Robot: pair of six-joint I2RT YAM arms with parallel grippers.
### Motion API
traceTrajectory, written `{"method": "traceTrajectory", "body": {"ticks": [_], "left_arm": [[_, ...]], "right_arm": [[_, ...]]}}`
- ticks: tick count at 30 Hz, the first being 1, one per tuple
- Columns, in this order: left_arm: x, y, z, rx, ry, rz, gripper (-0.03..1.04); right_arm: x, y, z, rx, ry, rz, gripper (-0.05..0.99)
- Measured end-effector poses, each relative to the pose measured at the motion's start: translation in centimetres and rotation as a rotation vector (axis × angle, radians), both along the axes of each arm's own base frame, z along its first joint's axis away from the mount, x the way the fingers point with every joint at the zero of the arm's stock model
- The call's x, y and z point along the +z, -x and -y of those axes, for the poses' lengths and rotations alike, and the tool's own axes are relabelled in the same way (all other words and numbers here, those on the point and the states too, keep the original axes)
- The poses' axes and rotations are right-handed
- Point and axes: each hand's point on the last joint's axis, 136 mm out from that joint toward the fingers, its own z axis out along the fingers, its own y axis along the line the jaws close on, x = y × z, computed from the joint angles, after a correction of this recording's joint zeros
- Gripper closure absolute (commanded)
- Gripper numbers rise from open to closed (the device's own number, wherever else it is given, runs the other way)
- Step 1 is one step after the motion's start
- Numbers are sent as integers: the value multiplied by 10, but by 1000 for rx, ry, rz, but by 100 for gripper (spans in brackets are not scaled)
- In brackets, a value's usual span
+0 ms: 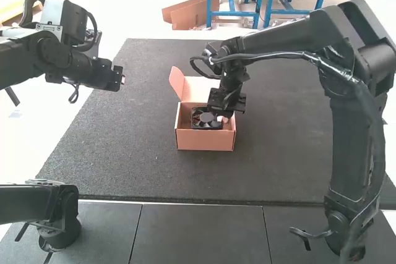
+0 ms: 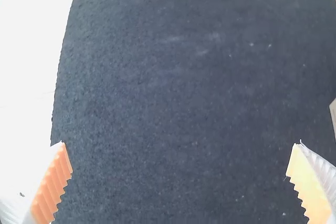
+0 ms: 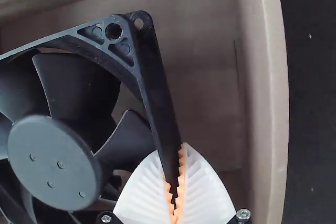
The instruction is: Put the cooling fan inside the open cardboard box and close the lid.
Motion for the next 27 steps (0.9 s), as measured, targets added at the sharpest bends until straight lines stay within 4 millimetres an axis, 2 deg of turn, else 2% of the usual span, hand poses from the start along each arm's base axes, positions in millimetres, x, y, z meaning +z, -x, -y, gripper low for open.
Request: {"method": "traceTrajectory", "body": {"ticks": [3, 7, 10, 14, 18, 20, 24, 27], "left_arm": [[0, 0, 0, 0, 0, -3, 4], [-1, 1, 0, 0, 0, -3, 4], [0, 0, 0, 0, 0, -2, 4], [2, -1, 0, 0, 1, 8, 4], [3, -4, 1, 0, 3, 18, 4], [0, -7, 1, 0, 2, 11, 4], [-7, -18, 3, 0, -1, -10, 4], [-7, -31, 5, 0, -1, -11, 4]], "right_arm": [[-6, 1, -5, 14, -18, -18, 71], [-5, 0, -8, 42, -36, -28, 30], [9, -10, -17, 67, -72, -3, 19], [42, -24, -32, 107, -146, 25, 10], [94, -44, -45, 158, -234, 84, 5], [116, -50, -42, 203, -238, 117, 4], [132, -50, -23, 297, -158, 184, 3], [139, -61, -12, 343, -112, 305, 3]]}}
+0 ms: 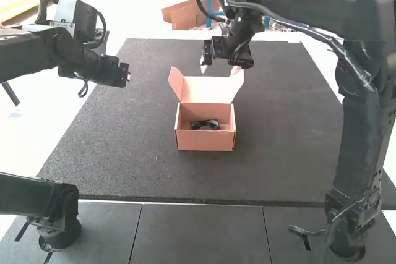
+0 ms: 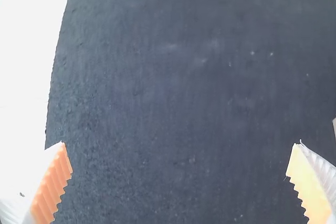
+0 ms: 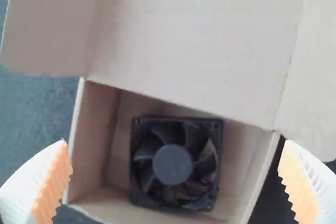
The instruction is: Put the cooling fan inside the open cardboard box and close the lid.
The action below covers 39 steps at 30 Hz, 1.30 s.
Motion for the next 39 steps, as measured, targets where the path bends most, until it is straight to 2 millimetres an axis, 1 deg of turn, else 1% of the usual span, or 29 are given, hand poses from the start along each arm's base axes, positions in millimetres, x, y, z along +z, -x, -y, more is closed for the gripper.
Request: {"method": "traceTrajectory", "body": {"ticks": [2, 5, 9, 12, 15, 18, 20, 22, 25, 27, 30, 34, 39], "left_arm": [[1, -8, 1, 0, 0, 3, 4], [4, -22, 3, 0, 2, 14, 4], [-1, -35, 7, -6, 1, 7, 4], [-10, -43, 14, -18, 1, -10, 4], [-19, -51, 24, -37, 6, -22, 4], [-24, -59, 35, -54, 13, -25, 4], [-26, -64, 42, -64, 19, -26, 4], [-29, -68, 47, -68, 28, -28, 4], [-33, -75, 51, -68, 35, -31, 4], [-36, -80, 52, -67, 37, -37, 4], [-37, -90, 55, -65, 40, -38, 4], [-38, -102, 59, -68, 43, -34, 4], [-40, -116, 64, -79, 52, -40, 4]], "right_arm": [[3, -5, 13, 0, 23, 80, 3], [4, -2, 34, -13, 58, 140, 3], [0, -1, 50, -31, 74, 179, 3], [0, -14, 57, -60, 60, 215, 3], [7, -34, 66, -103, 29, 277, 3], [9, -44, 77, -133, 31, 296, 3], [4, -48, 81, -140, 42, 290, 3], [-7, -51, 82, -141, 56, 269, 3], [-21, -58, 83, -144, 73, 242, 3], [-26, -66, 84, -151, 75, 230, 3], [-27, -79, 89, -170, 71, 229, 3], [-22, -93, 98, -197, 66, 231, 3], [-25, -100, 103, -208, 68, 206, 3]]}}
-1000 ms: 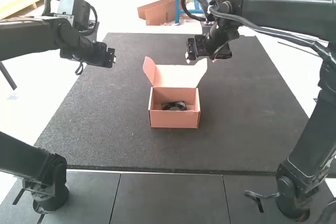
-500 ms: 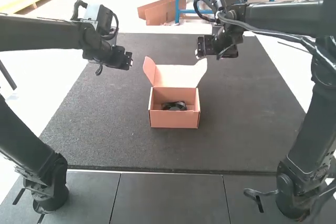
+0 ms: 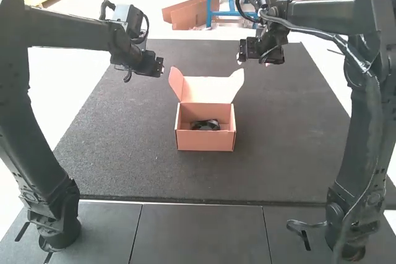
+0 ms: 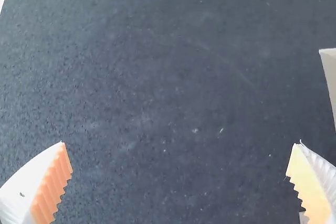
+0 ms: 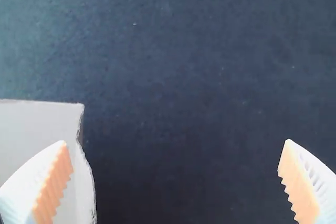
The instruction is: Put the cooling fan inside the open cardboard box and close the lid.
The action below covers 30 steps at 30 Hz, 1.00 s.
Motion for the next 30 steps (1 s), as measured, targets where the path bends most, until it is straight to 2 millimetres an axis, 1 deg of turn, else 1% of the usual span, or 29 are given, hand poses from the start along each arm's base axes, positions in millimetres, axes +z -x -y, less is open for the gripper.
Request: {"method": "traceTrajectory", "body": {"ticks": [5, 8, 10, 14, 19, 23, 24, 26, 28, 30], "left_arm": [[-4, -7, 7, -21, 16, -12, 4], [-4, -8, 16, -45, 28, -16, 4], [-5, -7, 23, -66, 39, -19, 4], [-5, -4, 35, -101, 57, -23, 4], [-5, -3, 40, -120, 72, -27, 4], [-4, -3, 41, -124, 78, -25, 4], [-4, -3, 41, -124, 78, -25, 4], [-4, -3, 41, -124, 78, -25, 4], [-4, -3, 41, -124, 78, -24, 4], [-4, -4, 41, -125, 78, -22, 4]], "right_arm": [[-12, 4, -4, 20, -8, -68, 3], [-17, 8, -7, 33, -18, -102, 3], [-18, 9, -9, 42, -28, -113, 3], [-12, 7, -12, 49, -49, -107, 3], [-13, 10, -10, 49, -59, -133, 4], [-17, 12, -12, 55, -71, -159, 10], [-19, 12, -13, 58, -75, -165, 14], [-20, 14, -15, 66, -85, -176, 16], [-21, 16, -17, 73, -94, -186, 23], [-21, 18, -19, 81, -106, -194, 26]]}}
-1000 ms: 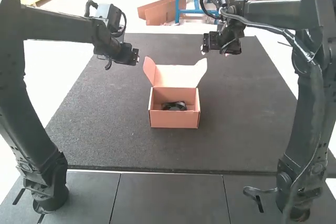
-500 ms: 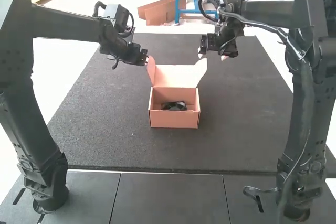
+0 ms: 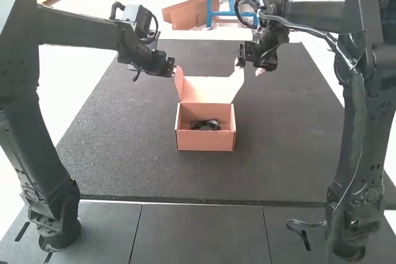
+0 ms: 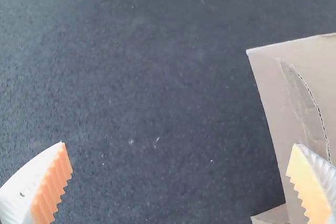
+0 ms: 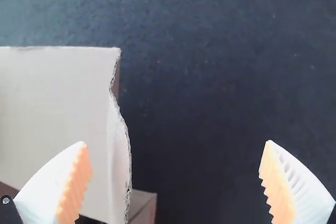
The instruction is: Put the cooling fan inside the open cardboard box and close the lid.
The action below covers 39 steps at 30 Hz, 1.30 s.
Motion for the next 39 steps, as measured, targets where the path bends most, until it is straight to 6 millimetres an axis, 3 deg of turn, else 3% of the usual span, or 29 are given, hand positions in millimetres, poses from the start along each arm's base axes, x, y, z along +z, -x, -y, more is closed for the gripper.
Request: {"method": "traceTrajectory", "body": {"ticks": [10, 16, 23, 31, 39], "left_arm": [[0, 0, 0, 2, 3, 1, 4], [0, 0, 0, 4, 5, 0, 4], [0, 0, 0, 5, 5, -1, 4], [-1, 1, 0, 5, 5, -5, 4], [-1, 1, 0, 5, 3, -9, 4]], "right_arm": [[1, 4, -8, 23, -40, -18, 41], [1, 6, -10, 32, -56, -25, 57], [1, 7, -13, 41, -70, -31, 63], [-17, 7, -15, 44, -65, -70, 78], [-18, 6, -16, 50, -69, -71, 89]]}}
